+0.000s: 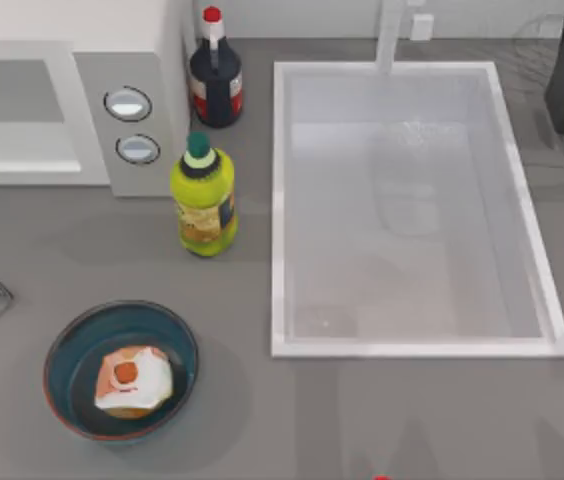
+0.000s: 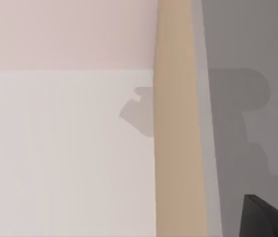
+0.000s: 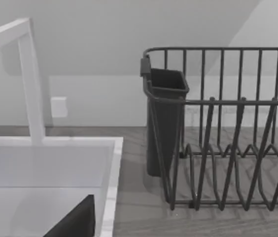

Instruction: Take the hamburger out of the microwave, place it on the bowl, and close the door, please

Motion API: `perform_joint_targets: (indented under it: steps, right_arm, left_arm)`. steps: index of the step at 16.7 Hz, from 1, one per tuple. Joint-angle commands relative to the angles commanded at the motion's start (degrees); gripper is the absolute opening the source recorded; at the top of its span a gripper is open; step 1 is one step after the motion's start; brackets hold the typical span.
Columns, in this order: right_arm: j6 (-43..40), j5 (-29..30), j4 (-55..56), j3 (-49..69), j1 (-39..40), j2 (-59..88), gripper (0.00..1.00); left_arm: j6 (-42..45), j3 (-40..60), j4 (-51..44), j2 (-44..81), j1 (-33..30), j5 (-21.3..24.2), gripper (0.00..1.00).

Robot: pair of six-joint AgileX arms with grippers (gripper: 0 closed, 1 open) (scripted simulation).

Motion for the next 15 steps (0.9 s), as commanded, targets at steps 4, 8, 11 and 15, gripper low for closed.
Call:
perform_joint_targets:
  steps: [4, 8, 11, 15]
  right_arm:
    - [0.0, 0.0, 0.0, 0.0, 0.0, 0.0, 1.0]
    - [0.0, 0.0, 0.0, 0.0, 0.0, 0.0, 1.0]
    - [0.0, 0.0, 0.0, 0.0, 0.0, 0.0, 1.0]
    - [0.0, 0.0, 0.0, 0.0, 0.0, 0.0, 1.0]
  left_arm:
    - [-0.02, -0.1, -0.02, -0.15, -0.27, 0.03, 0.0]
    - [-2.4, -4.22, 2.3, -4.04, -2.43, -1.05, 0.0]
    - [-6.2, -13.1, 5.99, -10.34, -5.88, -2.77, 0.0]
    - [-10.49, -21.53, 10.32, -17.36, -9.71, -4.63, 0.0]
